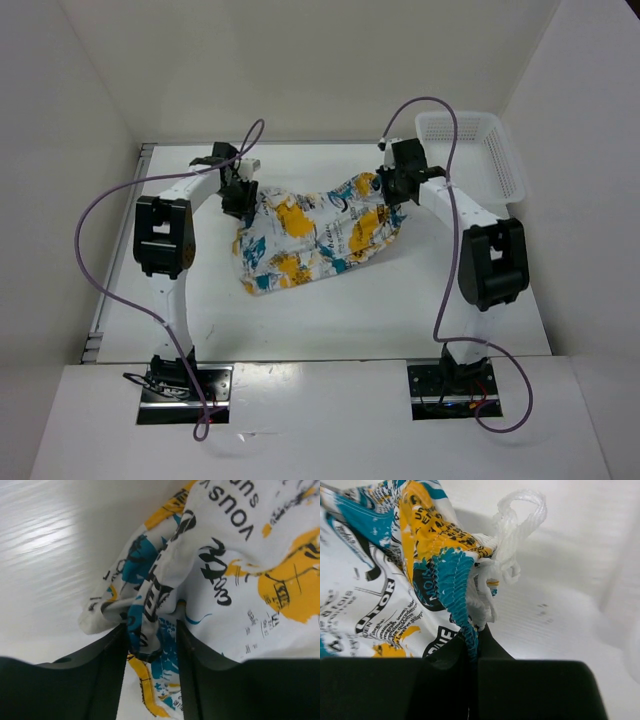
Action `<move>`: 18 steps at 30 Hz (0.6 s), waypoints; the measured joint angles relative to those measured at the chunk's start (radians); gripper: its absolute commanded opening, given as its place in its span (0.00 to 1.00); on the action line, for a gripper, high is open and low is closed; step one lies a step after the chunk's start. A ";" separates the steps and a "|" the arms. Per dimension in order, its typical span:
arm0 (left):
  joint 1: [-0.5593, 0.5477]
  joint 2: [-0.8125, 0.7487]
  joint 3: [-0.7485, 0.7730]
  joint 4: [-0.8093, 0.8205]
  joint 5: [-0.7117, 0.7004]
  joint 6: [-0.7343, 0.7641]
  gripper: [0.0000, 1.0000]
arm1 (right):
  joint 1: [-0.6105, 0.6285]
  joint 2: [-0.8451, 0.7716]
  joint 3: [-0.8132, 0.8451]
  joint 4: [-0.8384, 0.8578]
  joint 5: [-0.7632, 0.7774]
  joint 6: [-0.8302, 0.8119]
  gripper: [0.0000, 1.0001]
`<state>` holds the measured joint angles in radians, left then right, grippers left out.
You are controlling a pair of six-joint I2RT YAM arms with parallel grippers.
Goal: Fold and stack the shorts
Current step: Fold the shorts
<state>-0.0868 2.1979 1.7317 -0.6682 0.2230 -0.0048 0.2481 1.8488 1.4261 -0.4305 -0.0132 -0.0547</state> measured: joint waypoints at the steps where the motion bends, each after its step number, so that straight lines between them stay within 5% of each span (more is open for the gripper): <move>1: -0.011 0.000 0.004 -0.004 0.012 0.002 0.52 | 0.000 -0.036 -0.010 -0.005 0.016 -0.016 0.00; 7: -0.095 0.000 0.076 -0.013 0.051 0.001 0.56 | 0.000 -0.183 -0.033 -0.020 0.147 -0.111 0.00; 18: -0.094 -0.016 0.077 -0.011 0.040 0.001 0.59 | 0.054 -0.176 0.036 -0.101 0.323 -0.131 0.00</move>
<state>-0.1810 2.1822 1.8091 -0.6788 0.2634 -0.0040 0.3019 1.6726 1.4624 -0.5316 0.3099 -0.1860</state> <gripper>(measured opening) 0.587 0.038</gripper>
